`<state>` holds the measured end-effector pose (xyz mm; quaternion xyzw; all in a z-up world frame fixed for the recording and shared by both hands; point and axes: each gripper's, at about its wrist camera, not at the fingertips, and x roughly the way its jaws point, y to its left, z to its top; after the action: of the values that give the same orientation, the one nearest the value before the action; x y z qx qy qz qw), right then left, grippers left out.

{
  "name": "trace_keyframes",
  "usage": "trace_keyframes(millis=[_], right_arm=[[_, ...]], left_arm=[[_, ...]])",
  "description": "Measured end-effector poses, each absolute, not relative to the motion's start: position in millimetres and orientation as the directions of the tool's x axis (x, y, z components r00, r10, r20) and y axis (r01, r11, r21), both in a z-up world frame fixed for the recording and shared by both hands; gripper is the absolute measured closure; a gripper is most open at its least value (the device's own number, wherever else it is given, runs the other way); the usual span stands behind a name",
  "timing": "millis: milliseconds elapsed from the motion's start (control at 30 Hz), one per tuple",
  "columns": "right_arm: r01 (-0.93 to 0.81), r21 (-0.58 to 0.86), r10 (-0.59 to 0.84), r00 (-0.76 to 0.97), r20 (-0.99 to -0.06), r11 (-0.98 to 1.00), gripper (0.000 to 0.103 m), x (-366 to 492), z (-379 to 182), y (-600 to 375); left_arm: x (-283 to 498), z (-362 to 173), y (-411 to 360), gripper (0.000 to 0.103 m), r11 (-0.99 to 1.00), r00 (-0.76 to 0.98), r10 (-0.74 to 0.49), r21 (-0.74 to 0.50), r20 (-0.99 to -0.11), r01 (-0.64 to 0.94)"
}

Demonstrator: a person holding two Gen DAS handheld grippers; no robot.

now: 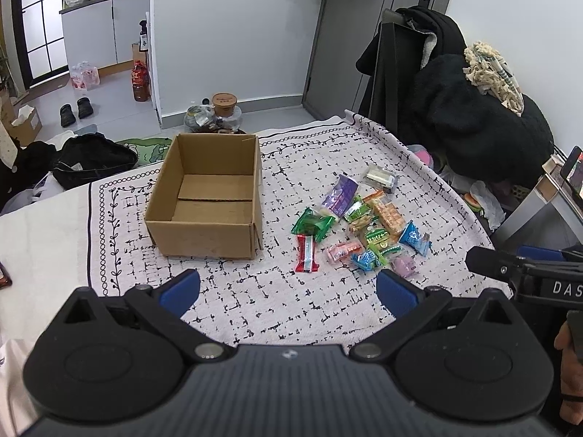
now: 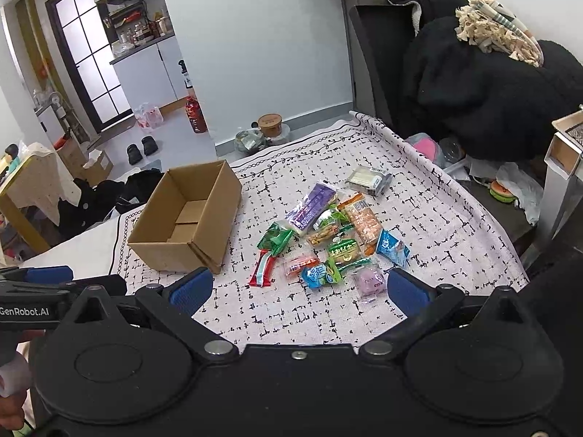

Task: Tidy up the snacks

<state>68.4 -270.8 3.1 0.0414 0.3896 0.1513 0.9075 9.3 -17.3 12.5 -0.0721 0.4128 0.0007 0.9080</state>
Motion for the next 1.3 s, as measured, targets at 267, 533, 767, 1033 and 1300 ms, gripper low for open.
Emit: trace_keyframes(millis=[267,533,767,1033,1300], right_arm=[[-0.201,0.200,0.283,0.650,-0.705,0.959,0.000,79,-5,-276],[-0.159,0.222,0.272,0.635,-0.723,0.962,0.000,95,-17,-284],[-0.133,0.217,0.252,0.620,-0.743,0.967,0.000,110,-30,-289],[-0.118,0.216,0.243,0.595,-0.766,0.969,0.000,128,-47,-291],[-0.116,0.211,0.238,0.591,-0.770,0.971,0.000,144,-61,-289]], left_arm=[[23,3,-20,0.001,0.988,0.661,-0.084,-0.149,-0.746,-0.042],[44,-14,-26,0.001,0.983,0.646,-0.123,-0.182,-0.753,-0.025],[63,-31,-33,0.001,0.978,0.629,-0.154,-0.207,-0.762,-0.012],[84,-48,-38,0.002,0.974,0.615,-0.172,-0.224,-0.769,-0.008],[106,-69,-45,0.003,0.975,0.596,-0.174,-0.224,-0.784,-0.010]])
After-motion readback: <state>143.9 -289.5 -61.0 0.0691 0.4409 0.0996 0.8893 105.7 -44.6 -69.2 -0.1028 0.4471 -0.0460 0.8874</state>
